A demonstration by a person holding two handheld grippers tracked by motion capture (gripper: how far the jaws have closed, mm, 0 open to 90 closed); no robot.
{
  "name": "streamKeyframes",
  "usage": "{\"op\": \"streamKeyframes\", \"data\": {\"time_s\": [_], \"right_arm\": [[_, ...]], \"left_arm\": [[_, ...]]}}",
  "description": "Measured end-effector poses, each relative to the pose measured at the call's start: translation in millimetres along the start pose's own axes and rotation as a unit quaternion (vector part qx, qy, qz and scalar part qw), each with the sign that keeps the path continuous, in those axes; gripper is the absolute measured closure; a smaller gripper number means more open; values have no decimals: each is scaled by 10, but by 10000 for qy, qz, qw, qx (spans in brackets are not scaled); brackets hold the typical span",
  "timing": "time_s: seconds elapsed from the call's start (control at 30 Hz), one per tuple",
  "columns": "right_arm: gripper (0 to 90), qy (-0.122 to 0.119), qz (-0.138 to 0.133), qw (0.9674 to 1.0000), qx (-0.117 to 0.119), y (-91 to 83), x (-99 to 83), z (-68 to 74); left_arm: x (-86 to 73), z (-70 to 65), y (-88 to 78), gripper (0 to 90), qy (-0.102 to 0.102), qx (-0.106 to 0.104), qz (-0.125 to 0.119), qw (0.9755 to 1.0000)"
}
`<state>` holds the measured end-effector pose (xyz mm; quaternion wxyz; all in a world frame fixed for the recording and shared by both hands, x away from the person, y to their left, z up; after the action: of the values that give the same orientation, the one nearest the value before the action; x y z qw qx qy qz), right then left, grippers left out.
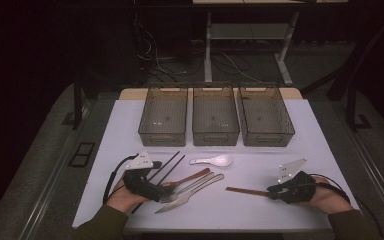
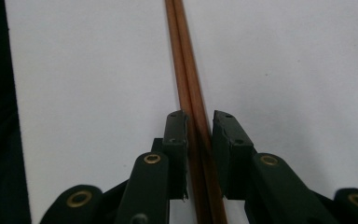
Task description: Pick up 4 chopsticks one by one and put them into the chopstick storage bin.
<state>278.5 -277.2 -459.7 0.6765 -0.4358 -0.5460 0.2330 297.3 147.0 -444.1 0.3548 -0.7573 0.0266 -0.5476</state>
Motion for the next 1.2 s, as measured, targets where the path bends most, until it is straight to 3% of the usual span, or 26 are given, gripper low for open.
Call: {"op": "streamKeyframes", "data": {"time_s": [0.27, 0.43, 0.53, 0.57, 0.67, 0.7, 0.8, 0.93, 1.07, 1.2], "right_arm": [[766, -156, 7, 9999, 24, 13, 17, 104], [763, -69, -10, 10000, 8, 9, 12, 114], [659, -21, -276, 9996, -29, -25, 61, 107], [644, 109, -388, 9992, -36, -38, 101, 123], [625, 203, -585, 9981, -66, -38, 176, 114], [634, 396, -625, 9972, -115, 7, 289, 103], [670, 462, -680, 9966, -43, 130, 470, 95], [679, 372, -689, 9969, -39, 271, 648, 107], [704, 252, -684, 9973, 125, 424, 821, 125], [722, 147, -549, 9984, 69, 557, 913, 142]], "left_arm": [[2, -6, 4, 8, -7, -2, -20, 10000], [1, -3, 1, 8, -8, 3, -23, 10000], [2, -3, 0, 8, -13, 3, -31, 10000], [1, -2, 5, 7, -7, 0, -19, 10000], [2, -3, 7, 8, -1, 2, 2, 10000], [2, -5, 9, 8, -3, 2, -9, 10000], [3, -8, 11, 8, -37, 10, -33, 10000], [2, -5, 13, 8, -27, 10, -19, 10000], [-1, -5, 15, 8, -7, 8, 1, 10000], [-1, -7, 9, 8, -18, 8, -17, 10000]]}}
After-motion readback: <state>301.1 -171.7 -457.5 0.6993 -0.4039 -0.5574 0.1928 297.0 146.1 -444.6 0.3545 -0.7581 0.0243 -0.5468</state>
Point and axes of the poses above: each handheld gripper's, and its own axes: y roughly forward along the jaws, x roughly out of its top, z roughly to its left, the point moved 3 cm from there along y, roughly forward along the jaws
